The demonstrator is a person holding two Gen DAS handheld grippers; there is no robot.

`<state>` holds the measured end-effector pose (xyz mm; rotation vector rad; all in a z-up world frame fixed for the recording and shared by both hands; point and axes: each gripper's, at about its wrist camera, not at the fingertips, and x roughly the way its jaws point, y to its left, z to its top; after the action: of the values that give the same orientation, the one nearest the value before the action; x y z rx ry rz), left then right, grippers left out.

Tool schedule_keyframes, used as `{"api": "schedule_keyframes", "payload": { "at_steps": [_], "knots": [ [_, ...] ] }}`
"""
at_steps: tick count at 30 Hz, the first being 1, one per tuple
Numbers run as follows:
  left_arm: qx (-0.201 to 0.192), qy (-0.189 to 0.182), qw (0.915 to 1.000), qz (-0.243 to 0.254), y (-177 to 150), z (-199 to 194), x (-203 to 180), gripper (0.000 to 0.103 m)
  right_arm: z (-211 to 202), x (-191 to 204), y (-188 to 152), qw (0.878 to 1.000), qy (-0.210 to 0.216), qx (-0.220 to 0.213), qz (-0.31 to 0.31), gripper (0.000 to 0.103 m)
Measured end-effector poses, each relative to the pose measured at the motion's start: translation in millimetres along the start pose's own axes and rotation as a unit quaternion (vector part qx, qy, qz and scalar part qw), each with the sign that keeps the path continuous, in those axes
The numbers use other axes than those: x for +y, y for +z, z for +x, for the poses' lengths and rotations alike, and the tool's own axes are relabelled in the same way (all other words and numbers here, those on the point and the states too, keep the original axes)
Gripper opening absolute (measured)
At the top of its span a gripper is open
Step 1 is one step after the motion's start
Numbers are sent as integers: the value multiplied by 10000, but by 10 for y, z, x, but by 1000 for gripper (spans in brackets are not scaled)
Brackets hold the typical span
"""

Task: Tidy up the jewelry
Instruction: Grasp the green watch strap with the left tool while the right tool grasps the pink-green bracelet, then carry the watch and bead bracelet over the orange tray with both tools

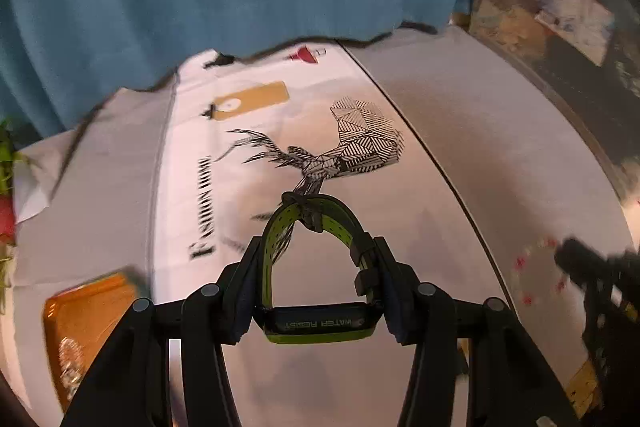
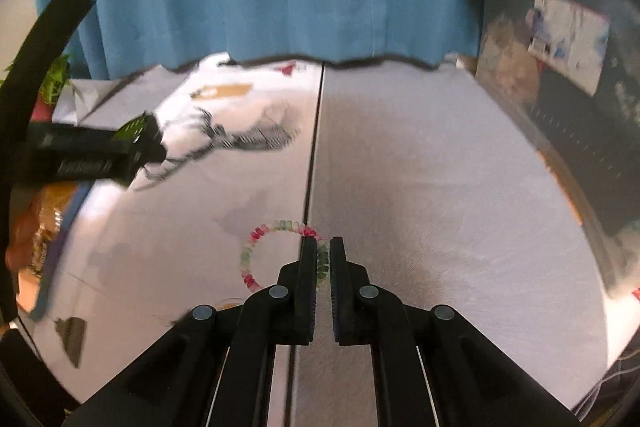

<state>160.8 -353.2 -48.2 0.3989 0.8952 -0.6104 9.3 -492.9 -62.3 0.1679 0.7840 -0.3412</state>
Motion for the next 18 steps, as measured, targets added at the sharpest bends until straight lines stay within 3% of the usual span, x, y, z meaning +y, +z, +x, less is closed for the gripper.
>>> {"api": "schedule_keyframes", "payload": {
  "at_steps": [9, 18],
  "knots": [
    [-378, 73, 9993, -37, -647, -1130, 144, 48, -927, 405, -32, 9985, 192, -499, -122, 6],
    [-727, 151, 9970, -239, -1521, -2097, 368, 48, -1791, 1031, -533, 9954, 525, -695, -392, 6]
  ]
}}
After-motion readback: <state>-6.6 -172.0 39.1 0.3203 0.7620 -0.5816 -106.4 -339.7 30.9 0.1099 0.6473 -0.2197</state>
